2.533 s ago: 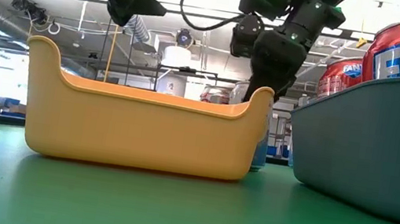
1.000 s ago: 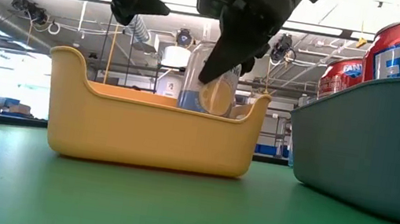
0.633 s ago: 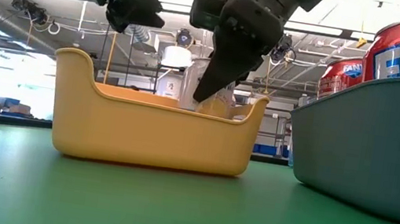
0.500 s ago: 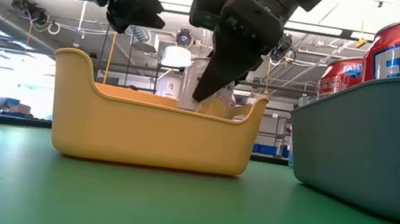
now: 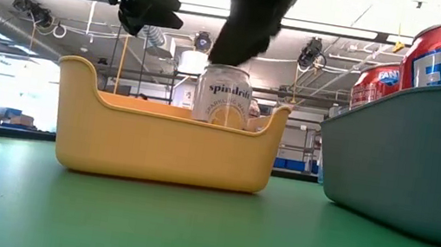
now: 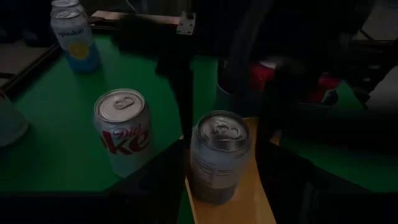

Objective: Sort soda cans
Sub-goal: Put the blue soda can into the yellow bin

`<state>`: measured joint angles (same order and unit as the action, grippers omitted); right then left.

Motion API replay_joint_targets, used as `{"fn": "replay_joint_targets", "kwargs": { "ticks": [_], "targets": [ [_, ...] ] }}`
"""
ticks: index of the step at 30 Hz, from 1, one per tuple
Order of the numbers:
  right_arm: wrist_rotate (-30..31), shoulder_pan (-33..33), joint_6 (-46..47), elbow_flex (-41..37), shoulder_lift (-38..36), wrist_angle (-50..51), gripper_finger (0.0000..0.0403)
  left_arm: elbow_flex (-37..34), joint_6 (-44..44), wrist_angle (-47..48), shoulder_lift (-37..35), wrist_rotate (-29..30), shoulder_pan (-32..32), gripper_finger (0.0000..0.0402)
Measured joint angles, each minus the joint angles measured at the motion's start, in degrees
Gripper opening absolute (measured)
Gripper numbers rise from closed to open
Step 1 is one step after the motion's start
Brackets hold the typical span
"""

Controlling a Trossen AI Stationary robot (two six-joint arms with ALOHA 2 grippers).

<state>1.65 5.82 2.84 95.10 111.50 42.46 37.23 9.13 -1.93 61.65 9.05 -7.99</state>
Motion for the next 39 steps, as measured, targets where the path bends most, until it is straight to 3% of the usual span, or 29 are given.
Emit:
{"fn": "replay_joint_targets", "kwargs": {
  "ticks": [5, 10, 13, 17, 25, 32, 39],
  "targets": [
    [1.3, -0.3, -2.3, 12.1, -0.1, 11.6, 0.0293, 0.0, -1.5, -0.1, 0.0, 0.0, 0.0, 0.0197],
    [11.4, -2.7, -6.0, 22.6, -0.2, 21.9, 0.0288, 0.0, -2.2, -1.2, 0.0, -0.1, 0.1, 0.0197],
    [15.3, -6.1, -6.8, 27.1, -0.2, 31.1, 0.0287, 0.0, -2.7, -1.7, 0.0, -0.1, 0.1, 0.0197],
    [15.0, -13.5, -6.6, 28.6, -1.8, 43.9, 0.0286, 0.0, -2.9, -1.6, 0.0, -0.6, 1.0, 0.0197],
    [4.8, -31.6, -19.1, 18.1, -8.2, 46.0, 0.0272, 0.0, -5.6, -1.6, 0.0, -4.6, 4.6, 0.0197],
    [3.8, -44.3, -29.8, 4.0, -12.4, 37.1, 0.029, 0.0, -7.4, -1.2, 0.0, -6.8, 6.6, 0.0197],
    [3.5, -51.2, -32.6, -3.3, -12.4, 30.3, 0.0328, 0.0, -7.6, -0.1, 0.0, -6.8, 8.0, 0.0197]
  ]
}}
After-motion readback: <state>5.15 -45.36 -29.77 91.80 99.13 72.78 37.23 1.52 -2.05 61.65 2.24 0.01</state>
